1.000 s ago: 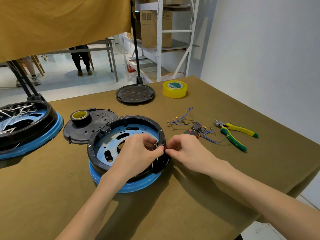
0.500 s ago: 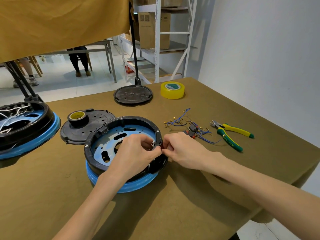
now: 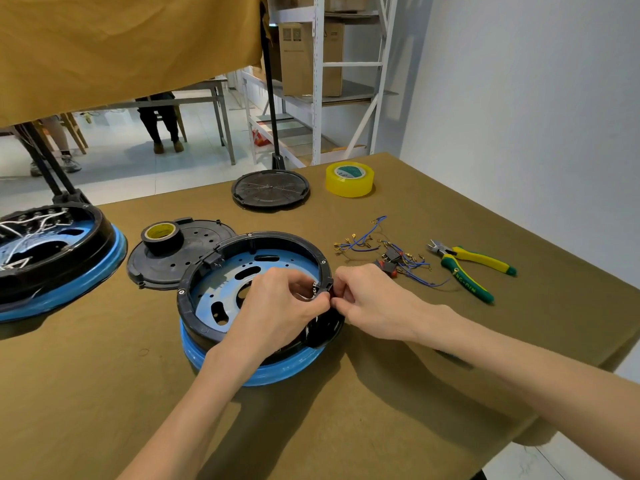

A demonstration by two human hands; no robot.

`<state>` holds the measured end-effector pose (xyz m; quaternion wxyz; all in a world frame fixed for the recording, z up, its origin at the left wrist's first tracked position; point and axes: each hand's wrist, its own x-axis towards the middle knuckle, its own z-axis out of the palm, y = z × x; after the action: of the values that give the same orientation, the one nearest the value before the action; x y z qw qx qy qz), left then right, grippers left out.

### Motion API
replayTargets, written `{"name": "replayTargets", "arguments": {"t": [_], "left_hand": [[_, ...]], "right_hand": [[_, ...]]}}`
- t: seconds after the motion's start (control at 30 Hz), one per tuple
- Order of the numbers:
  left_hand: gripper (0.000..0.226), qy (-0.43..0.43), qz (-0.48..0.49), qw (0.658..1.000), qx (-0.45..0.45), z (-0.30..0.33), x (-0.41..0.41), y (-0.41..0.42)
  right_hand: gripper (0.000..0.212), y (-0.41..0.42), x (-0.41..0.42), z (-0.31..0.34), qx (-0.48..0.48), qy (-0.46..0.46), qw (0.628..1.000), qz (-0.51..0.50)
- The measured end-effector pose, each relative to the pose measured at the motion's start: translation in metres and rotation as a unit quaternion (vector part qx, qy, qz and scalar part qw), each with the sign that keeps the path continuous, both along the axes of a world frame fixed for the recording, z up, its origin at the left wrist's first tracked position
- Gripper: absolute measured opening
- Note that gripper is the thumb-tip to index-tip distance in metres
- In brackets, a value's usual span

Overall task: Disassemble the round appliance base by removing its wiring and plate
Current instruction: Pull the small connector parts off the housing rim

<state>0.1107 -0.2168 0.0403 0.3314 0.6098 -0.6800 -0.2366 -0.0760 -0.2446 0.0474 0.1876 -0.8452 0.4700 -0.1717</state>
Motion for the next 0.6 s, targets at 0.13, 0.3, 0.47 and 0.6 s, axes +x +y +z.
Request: {"name": "replayTargets", "arguments": {"t": [0.13,0.3,0.47,0.6], "left_hand": [[0.027,0.002,-0.04,0.996,0.074,0.004,0.005,-0.007],[0.027,-0.019,-0.111,0.985,0.135,0.016,0.001,-0.007],[0.02,-0.011,-0.069,0.977,0.203,0.015,-0.007,-0.005],[0.053,0.034,-0.041,0.971,0.233,0.024,-0.001,-0.004]], "right_hand": [[0.008,0.005,-0.005,-0.019,-0.019,-0.07,0.997,-0.029],[0.013,-0.011,-0.012,-0.008,-0.008,-0.092,0.993,-0.067],[0.025,-0.002,0.0,-0.008,0.094,-0.105,0.987,-0.082],[0.065,0.008,0.006,-0.003,0.18,-0.1,0.975,-0.082]]}}
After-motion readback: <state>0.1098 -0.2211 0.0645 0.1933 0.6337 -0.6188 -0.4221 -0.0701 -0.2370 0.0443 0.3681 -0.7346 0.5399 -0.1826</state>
